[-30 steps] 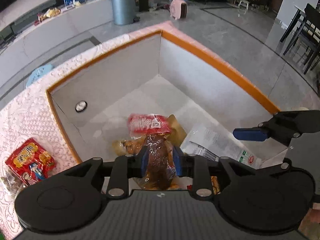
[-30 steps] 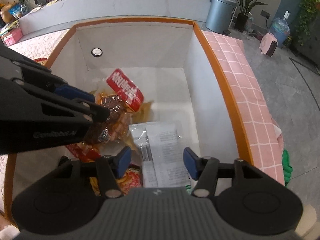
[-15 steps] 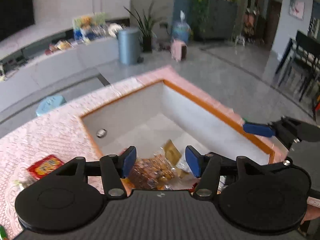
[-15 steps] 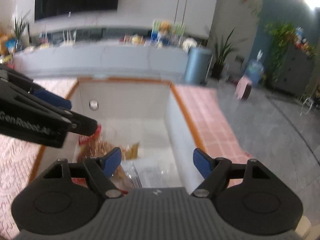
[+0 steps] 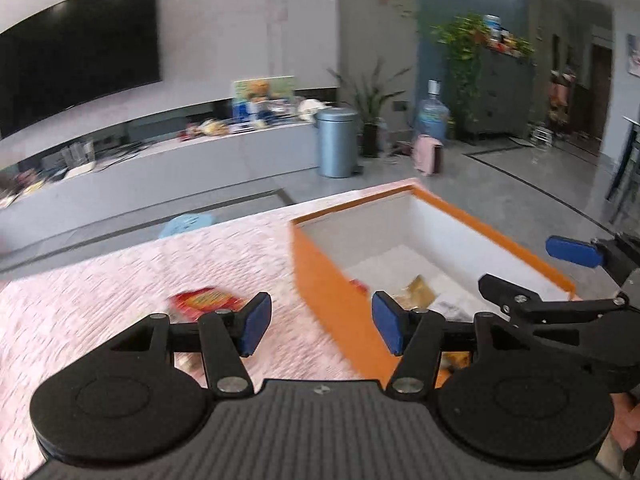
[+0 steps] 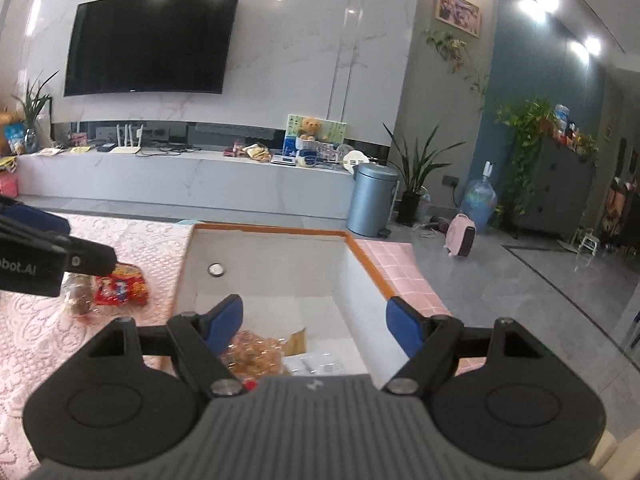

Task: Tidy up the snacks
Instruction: 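Move both tools back to the table toward the green sausage and clear bag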

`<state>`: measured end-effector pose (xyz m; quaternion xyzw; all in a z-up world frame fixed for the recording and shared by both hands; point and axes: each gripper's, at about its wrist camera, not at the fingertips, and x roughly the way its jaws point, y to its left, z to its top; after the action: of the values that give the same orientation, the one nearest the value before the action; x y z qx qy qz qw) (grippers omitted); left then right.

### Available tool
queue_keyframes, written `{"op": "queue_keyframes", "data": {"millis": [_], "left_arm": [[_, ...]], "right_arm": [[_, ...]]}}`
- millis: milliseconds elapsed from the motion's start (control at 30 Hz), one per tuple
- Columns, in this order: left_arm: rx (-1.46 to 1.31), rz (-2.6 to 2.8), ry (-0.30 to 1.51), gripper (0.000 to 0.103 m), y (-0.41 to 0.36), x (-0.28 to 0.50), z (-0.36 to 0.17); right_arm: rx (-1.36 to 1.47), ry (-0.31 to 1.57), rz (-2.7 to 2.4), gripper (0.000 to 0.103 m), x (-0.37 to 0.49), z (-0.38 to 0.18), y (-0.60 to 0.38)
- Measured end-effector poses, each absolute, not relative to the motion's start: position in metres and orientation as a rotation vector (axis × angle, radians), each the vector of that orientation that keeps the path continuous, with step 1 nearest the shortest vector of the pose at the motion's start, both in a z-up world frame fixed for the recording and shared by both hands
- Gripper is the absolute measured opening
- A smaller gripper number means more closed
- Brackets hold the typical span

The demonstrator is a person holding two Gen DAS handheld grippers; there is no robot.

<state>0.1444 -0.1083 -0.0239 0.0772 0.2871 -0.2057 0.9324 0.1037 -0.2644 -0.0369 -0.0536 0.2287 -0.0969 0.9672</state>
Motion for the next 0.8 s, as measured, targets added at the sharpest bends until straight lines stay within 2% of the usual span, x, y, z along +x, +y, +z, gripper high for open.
{"op": "queue_keyframes", "data": {"millis": [500, 633, 800], "left_arm": [[-0.006, -0.059, 0.588, 0.068, -0.003, 0.141, -0.039], [-0.046, -0.020, 0.637, 0.060, 0.024, 0.147, -0.044], [-0.079, 0.023, 0.685, 0.059, 0.050, 0.154, -0.053]], "right_arm": [[-0.093, 0.488, -0.014, 0.076, 0.098, -0.049, -0.172], [-0.044, 0.493, 0.024, 0.076, 0.106, -0.052, -0.159], [-0.027, 0.548, 0.078, 0.073, 0.124, -0.062, -0.143]]}}
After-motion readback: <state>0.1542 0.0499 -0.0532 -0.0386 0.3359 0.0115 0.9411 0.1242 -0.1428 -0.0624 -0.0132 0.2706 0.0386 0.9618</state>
